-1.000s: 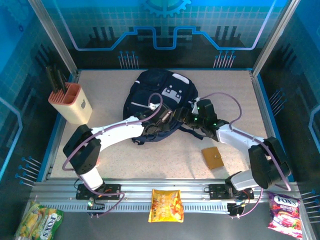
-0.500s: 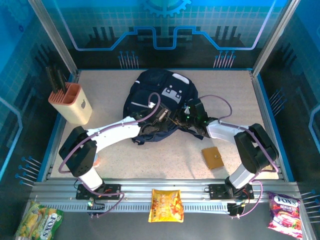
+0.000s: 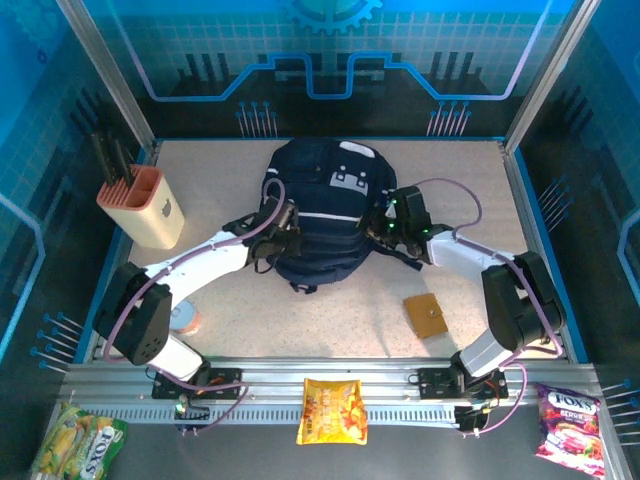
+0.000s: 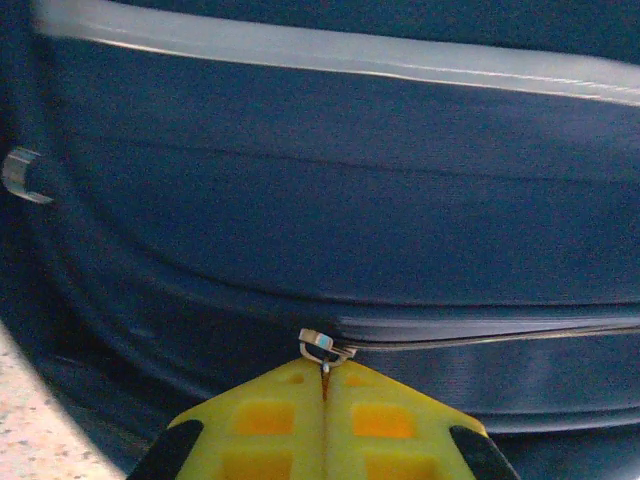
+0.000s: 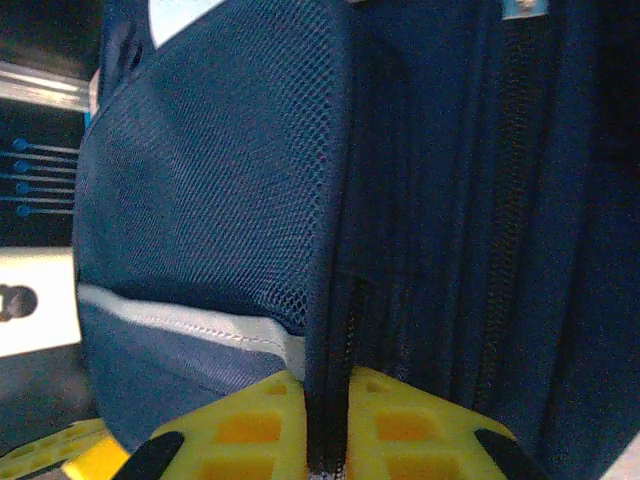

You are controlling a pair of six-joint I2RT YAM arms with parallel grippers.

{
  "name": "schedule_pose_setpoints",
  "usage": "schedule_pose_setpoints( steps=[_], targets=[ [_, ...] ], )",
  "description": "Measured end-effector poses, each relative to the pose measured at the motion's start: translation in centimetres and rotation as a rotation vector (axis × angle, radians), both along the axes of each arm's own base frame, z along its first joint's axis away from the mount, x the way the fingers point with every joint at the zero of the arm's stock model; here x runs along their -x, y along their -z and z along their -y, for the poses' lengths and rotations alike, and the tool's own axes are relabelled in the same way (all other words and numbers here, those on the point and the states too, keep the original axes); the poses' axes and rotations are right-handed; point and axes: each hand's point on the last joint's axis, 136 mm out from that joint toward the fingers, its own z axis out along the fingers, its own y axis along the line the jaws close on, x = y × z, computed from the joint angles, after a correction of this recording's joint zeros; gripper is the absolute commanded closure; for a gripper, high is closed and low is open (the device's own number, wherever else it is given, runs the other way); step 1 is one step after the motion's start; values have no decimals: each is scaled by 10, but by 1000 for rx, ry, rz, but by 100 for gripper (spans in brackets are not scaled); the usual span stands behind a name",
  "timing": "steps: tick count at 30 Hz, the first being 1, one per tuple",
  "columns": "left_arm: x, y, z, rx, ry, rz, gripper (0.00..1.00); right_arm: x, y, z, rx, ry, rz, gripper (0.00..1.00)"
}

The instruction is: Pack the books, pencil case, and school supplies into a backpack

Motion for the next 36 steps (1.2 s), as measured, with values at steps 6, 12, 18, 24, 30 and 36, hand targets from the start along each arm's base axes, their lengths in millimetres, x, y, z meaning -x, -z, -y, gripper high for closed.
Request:
schedule_pose_setpoints(
  steps=[6, 12, 18, 24, 30, 36],
  targets=[
    [0, -3, 13, 42, 106, 11, 100, -10, -17, 37, 22, 100, 51, 48],
    [10, -11, 42, 74, 222, 25, 100, 17, -48, 59, 4, 209, 88, 40],
    [29, -25, 99, 116, 374, 39, 100, 40, -52, 58, -41, 265, 38, 39],
    [38, -18, 130, 125, 446, 14, 100, 52, -39, 38, -83, 271, -44, 42],
    [38, -13, 133, 126, 453, -2, 100, 52, -15, 31, -72, 279, -116, 49],
    [38, -10, 132, 117, 454, -8, 100, 45, -1, 27, -38, 276, -138, 63]
  ],
)
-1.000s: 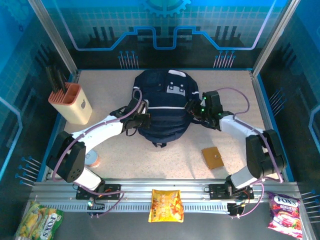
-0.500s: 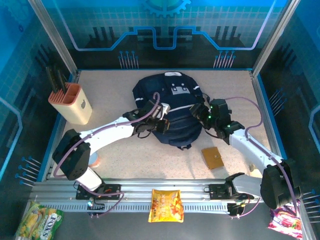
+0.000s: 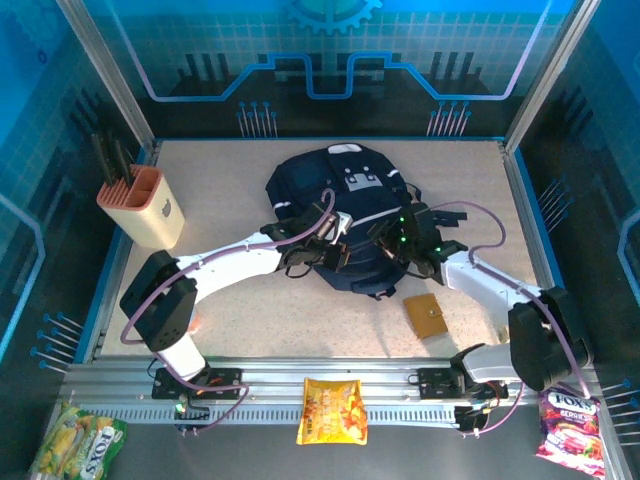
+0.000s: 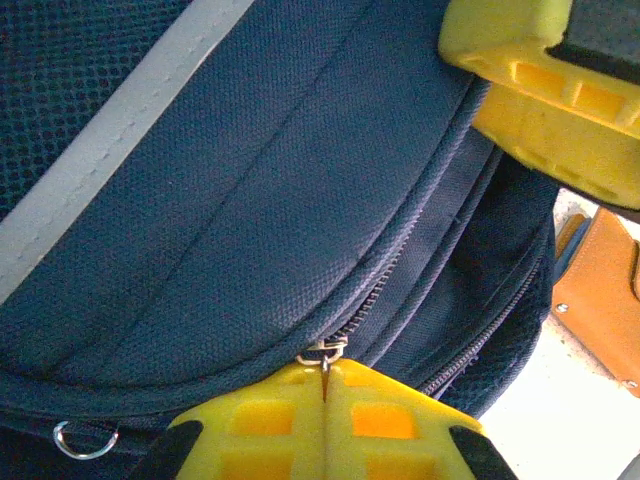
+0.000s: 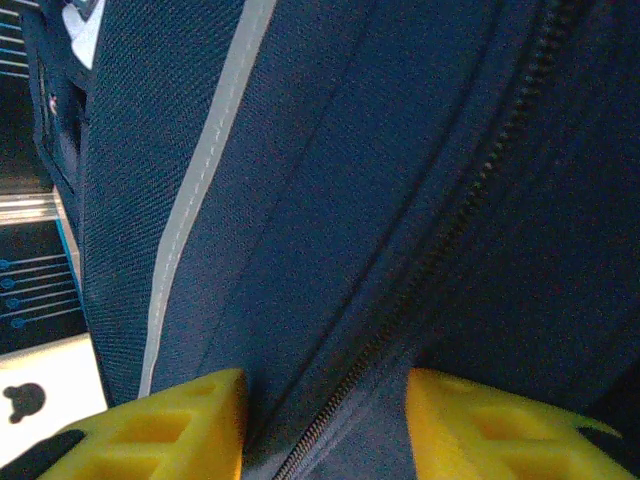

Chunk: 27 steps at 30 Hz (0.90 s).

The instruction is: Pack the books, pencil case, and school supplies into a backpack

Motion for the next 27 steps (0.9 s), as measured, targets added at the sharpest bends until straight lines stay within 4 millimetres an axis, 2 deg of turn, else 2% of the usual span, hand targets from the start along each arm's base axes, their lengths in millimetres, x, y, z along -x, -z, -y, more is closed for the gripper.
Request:
schedule_pose_setpoints(
  steps=[3, 8, 15, 21, 27],
  targets=[
    [-2, 0, -2, -11, -12, 10, 100, -9, -4, 1, 35, -3, 24, 74],
    [-13, -1, -15, -11, -53, 23, 100, -18, -7, 2, 94, -22, 36, 81],
    [-30, 3, -64, -5, -169, 20, 100, -24, -8, 5, 157, -38, 50, 82],
    [-43, -1, -75, 31, -193, 30, 100, -31, -8, 0, 176, -73, 57, 82],
    [-67, -1, -88, 48, -215, 22, 100, -37, -7, -8, 189, -117, 73, 83]
  ],
)
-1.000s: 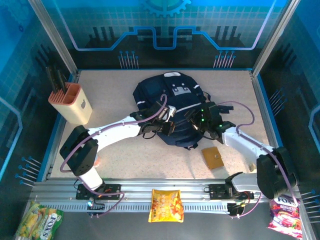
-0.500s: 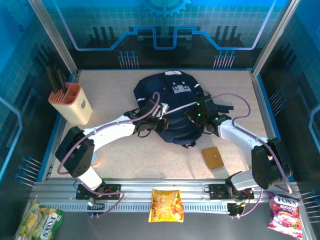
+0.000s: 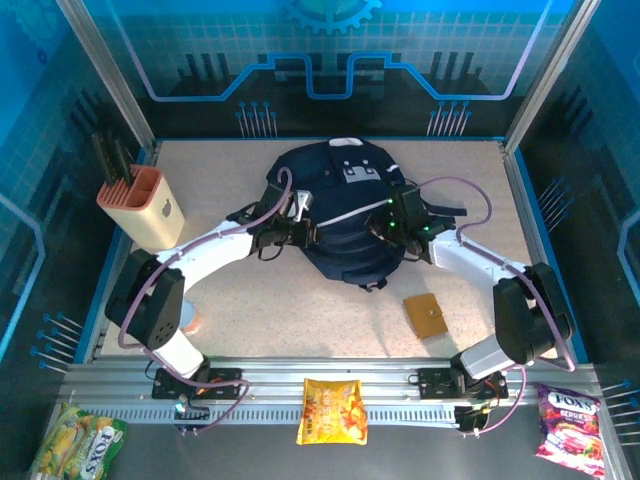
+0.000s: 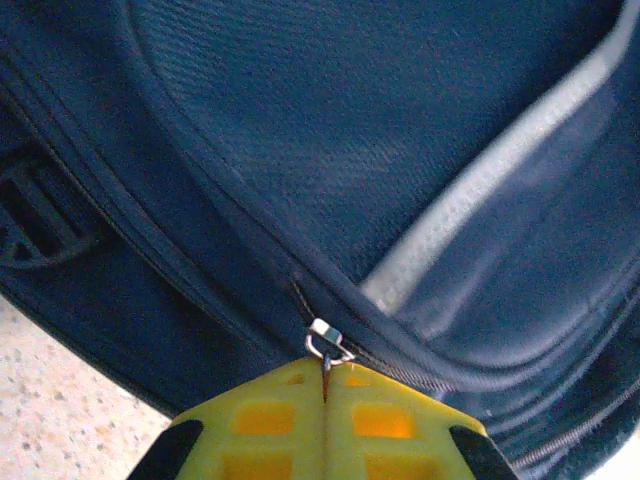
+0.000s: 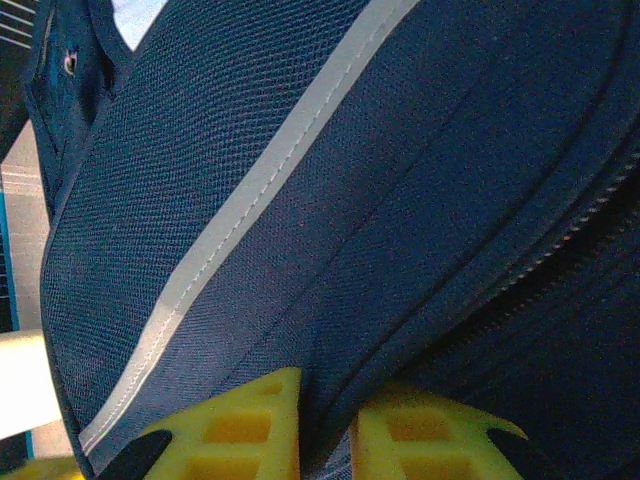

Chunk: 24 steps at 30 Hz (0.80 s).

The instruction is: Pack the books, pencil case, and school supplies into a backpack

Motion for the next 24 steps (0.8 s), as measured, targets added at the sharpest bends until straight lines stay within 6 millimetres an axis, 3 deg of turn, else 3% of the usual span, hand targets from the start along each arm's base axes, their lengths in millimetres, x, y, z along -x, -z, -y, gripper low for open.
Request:
schedule_pose_setpoints(
  steps=[9, 14, 15, 18, 21, 24],
  targets=[
    [-23, 5, -15, -36, -51, -1, 100, -13, 1, -15, 30, -106, 23, 82],
    [-25, 0, -47, -83, -193, 38, 100, -16, -2, -45, 8, -251, 33, 72],
    [-24, -1, -54, -81, -216, 40, 97, -15, -4, -50, 4, -278, 39, 67],
    [-20, -4, -75, -85, -288, 42, 56, -13, -13, -64, 12, -365, 63, 48],
    [-12, -8, -96, -105, -354, 41, 39, -12, -21, -65, 57, -408, 83, 29],
    [-10, -21, -112, -101, -417, 61, 25, -3, -27, -52, 135, -406, 83, 22]
  ],
)
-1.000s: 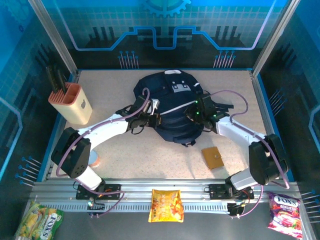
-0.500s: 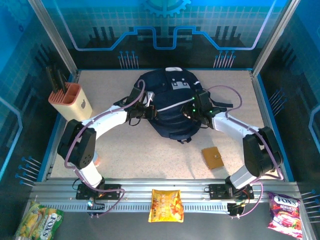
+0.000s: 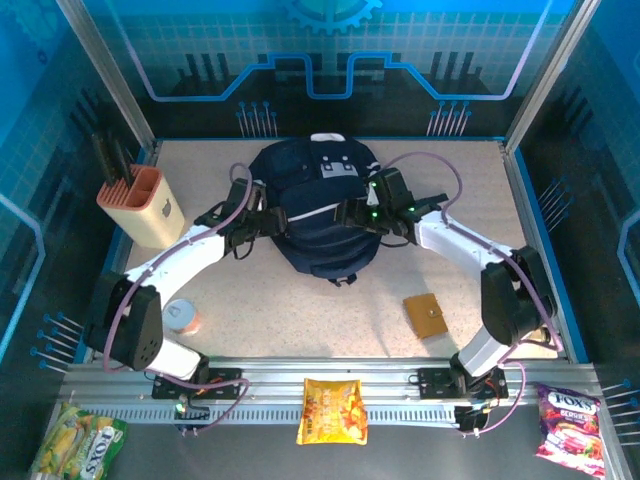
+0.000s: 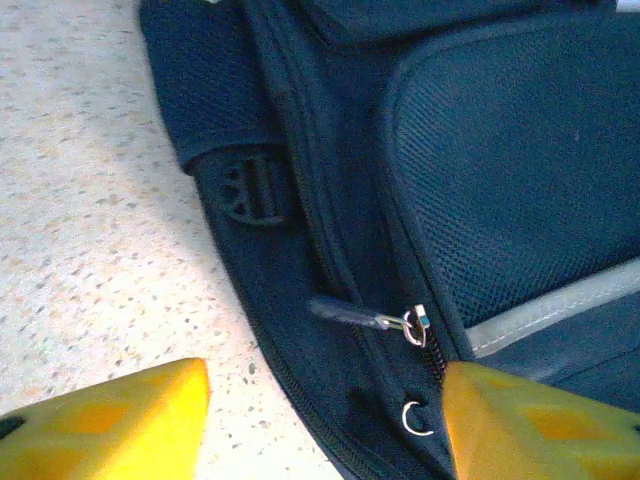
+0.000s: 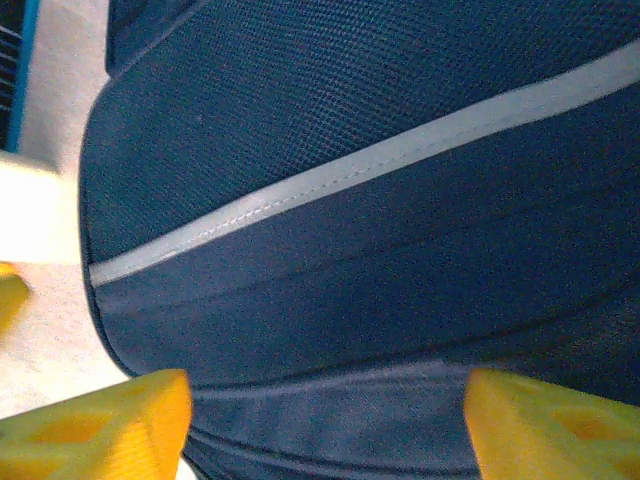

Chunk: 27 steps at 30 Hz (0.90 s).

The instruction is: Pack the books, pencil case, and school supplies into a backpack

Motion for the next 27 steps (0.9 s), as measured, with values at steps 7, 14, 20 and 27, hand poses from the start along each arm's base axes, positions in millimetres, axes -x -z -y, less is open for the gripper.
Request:
schedule_pose_setpoints(
  steps=[7, 14, 20, 27],
  targets=[
    [8, -37, -38, 16, -127, 84, 1, 47, -8, 68, 207, 147, 4, 23],
    [14, -47, -56, 43, -173, 114, 1, 124, 61, 132, 396, 282, -222, 24],
    [16, -47, -47, 99, -123, 119, 1, 168, 99, 153, 400, 363, -338, 26],
    [16, -51, -35, 149, -74, 128, 1, 165, 125, 142, 351, 373, -392, 26]
  ],
)
